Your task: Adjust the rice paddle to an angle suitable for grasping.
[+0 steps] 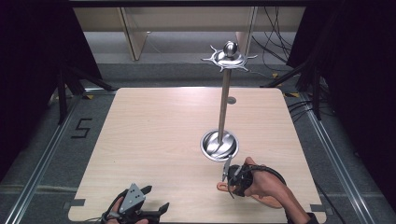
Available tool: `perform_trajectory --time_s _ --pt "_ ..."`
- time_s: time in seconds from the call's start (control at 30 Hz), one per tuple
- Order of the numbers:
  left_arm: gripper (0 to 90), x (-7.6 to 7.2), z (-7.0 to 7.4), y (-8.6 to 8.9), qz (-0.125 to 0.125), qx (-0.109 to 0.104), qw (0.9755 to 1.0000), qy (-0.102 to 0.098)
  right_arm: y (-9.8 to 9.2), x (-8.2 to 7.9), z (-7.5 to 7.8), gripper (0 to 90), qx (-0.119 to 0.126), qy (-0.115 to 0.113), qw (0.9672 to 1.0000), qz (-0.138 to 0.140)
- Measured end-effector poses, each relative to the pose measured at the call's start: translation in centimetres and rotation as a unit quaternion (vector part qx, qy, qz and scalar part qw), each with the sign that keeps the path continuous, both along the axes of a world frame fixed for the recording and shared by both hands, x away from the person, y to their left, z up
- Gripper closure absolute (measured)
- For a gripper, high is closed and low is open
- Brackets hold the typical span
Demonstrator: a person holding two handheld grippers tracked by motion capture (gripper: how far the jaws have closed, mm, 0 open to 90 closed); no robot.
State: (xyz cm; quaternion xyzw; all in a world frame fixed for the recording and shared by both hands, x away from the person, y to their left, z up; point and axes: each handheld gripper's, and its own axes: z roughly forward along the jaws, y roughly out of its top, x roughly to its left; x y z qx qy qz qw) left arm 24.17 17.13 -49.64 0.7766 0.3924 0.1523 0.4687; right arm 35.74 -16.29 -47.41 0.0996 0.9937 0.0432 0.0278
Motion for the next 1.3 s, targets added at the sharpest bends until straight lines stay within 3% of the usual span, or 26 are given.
perform_trajectory --time_s 0.07,0.2,0.23,0.33,0.37,0.5,0.57,0.63,0.7,0.87,0.9,0.93,0.97,1.0,1.07,1.1,1.2,1.23,1.27,1.3 --pt "14.9 0.0 0.1 0.1 -0.006 0.005 1.0 -0.004 0.1 0.2 -0.1 65.7 -0.005 -0.007 0.9998 0.016" --pt "14.9 0.0 0.1 0.1 -0.003 0.008 1.0 0.0 0.3 0.0 0.0 65.6 -0.01 -0.003 0.9999 -0.004" --pt "14.9 0.0 0.1 0.2 -0.003 0.01 0.9999 -0.001 0.3 0.0 0.0 65.8 -0.013 -0.005 0.9999 0.006" --pt "14.9 -0.1 0.1 0.0 0.004 0.001 1.0 -0.001 0.5 -0.1 0.0 65.8 -0.017 -0.003 0.9998 0.0" --pt "14.9 -0.1 0.1 0.1 0.002 0.005 1.0 -0.002 0.4 0.1 -0.1 65.8 -0.016 -0.011 0.9997 0.016" --pt "14.9 0.0 0.1 0.2 0.001 0.007 1.0 -0.002 0.6 0.0 0.0 65.9 -0.022 0.001 0.9997 0.003" --pt "14.9 0.0 0.1 0.2 0.002 0.007 1.0 -0.002 0.7 0.1 -0.1 66.1 -0.026 -0.007 0.9995 0.017" --pt "14.9 0.0 0.1 0.1 0.003 0.004 1.0 -0.002 1.0 -0.2 0.0 66.2 -0.033 -0.005 0.9994 0.006" --pt "14.9 -0.1 0.1 0.2 0.002 0.007 1.0 -0.002 1.0 -0.1 -0.1 66.4 -0.034 -0.018 0.9989 0.025" --pt "14.9 0.0 0.2 0.2 -0.001 0.004 1.0 -0.004 1.0 -0.4 0.0 66.5 -0.031 -0.024 0.999 0.022" --pt "14.9 0.0 0.2 0.2 -0.001 0.002 1.0 -0.004 0.9 -0.3 0.0 66.5 -0.024 -0.022 0.999 0.029" --pt "14.9 -0.1 0.2 0.1 0.006 -0.006 1.0 -0.004 0.7 -0.5 0.0 66.6 -0.025 -0.022 0.9993 0.016" --pt "14.9 0.0 0.2 0.2 0.002 -0.003 1.0 -0.004 0.6 -0.4 0.0 66.6 -0.018 -0.022 0.9995 0.013" --pt "14.9 -0.1 0.2 0.3 0.002 0.003 1.0 -0.003 0.4 -0.6 0.2 66.5 -0.017 -0.023 0.9996 -0.007" --pt "14.9 -0.1 0.2 0.2 0.005 -0.007 1.0 -0.005 -0.4 -0.4 0.7 66.6 0.0 -0.022 0.9997 -0.007" --pt "14.9 0.0 0.3 0.5 -0.001 0.015 0.9999 -0.006 -0.9 -0.4 0.9 66.6 0.011 -0.021 0.9994 -0.023" --pt "14.9 -0.1 0.3 0.3 0.001 0.0 1.0 -0.004 -1.6 -0.6 1.5 66.6 0.046 -0.026 0.9974 -0.048" --pt "14.9 -0.1 0.3 0.3 0.002 0.001 1.0 -0.005 -1.9 -0.5 1.7 66.6 0.045 -0.031 0.997 -0.054" --pt "14.9 -0.1 0.3 0.3 0.002 0.001 1.0 -0.005 -2.4 -0.4 2.1 66.6 0.079 -0.037 0.9944 -0.06" --pt "14.9 -0.1 0.3 0.3 0.003 0.001 1.0 -0.005 -2.4 -0.4 2.1 66.6 0.079 -0.037 0.9944 -0.06"
